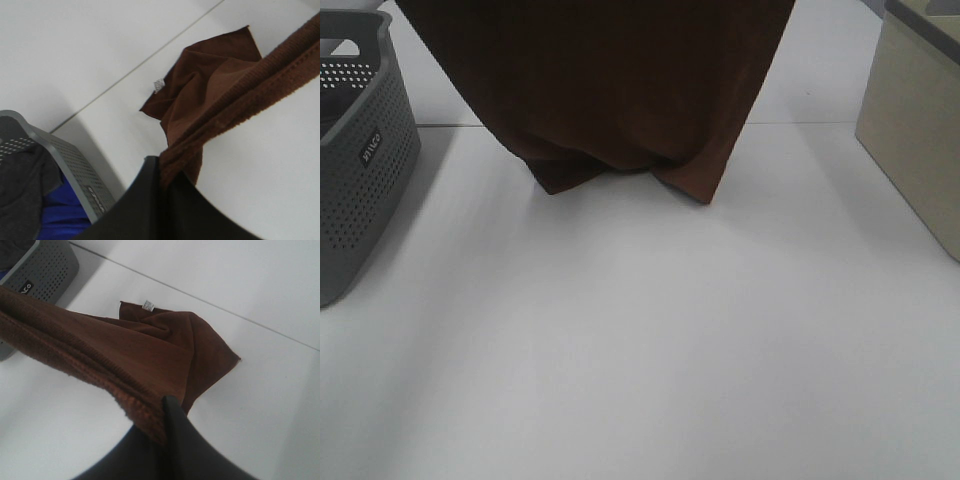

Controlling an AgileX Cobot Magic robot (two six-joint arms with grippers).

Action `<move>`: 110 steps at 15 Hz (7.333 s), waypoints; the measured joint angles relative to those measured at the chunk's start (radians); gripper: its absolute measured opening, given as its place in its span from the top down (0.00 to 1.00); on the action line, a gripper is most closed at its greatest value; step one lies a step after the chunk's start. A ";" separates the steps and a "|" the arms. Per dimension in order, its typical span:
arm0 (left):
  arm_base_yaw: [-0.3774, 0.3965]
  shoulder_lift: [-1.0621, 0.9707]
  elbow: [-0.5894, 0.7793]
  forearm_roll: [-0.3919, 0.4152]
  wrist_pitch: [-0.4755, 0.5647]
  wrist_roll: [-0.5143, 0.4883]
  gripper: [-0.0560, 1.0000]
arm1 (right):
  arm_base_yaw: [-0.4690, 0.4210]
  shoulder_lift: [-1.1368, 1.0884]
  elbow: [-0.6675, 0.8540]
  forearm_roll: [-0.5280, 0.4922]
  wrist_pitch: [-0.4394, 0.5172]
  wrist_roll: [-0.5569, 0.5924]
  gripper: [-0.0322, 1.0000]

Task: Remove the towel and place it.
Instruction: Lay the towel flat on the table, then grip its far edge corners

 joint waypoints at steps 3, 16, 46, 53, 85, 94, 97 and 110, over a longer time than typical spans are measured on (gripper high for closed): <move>-0.007 -0.154 0.221 -0.060 -0.006 -0.006 0.95 | 0.006 -0.158 0.205 0.032 -0.002 -0.002 0.96; -0.101 -0.395 0.892 -0.256 -0.042 -0.011 0.95 | 0.015 -0.461 0.892 0.055 -0.023 -0.054 0.96; -0.505 0.105 0.966 -0.365 -0.026 -0.148 0.95 | 0.023 -0.069 1.375 0.395 -0.099 -0.313 0.96; -0.556 0.114 0.961 -0.421 -0.040 -0.136 0.95 | 0.211 -0.024 1.375 0.441 -0.190 -0.289 0.96; -0.326 0.116 0.607 -0.357 -0.037 -0.196 0.14 | -0.214 -0.188 1.032 0.156 -0.207 -0.095 0.31; 0.043 0.315 0.357 -0.340 -0.162 -0.119 0.13 | -0.284 0.267 0.407 0.204 -0.084 -0.201 0.28; 0.047 0.371 0.341 -0.331 -0.237 -0.131 0.13 | -0.284 0.324 0.323 0.235 -0.134 -0.181 0.28; 0.131 0.741 0.011 -0.266 -0.218 -0.172 0.09 | -0.314 0.855 -0.250 0.277 -0.002 -0.210 0.27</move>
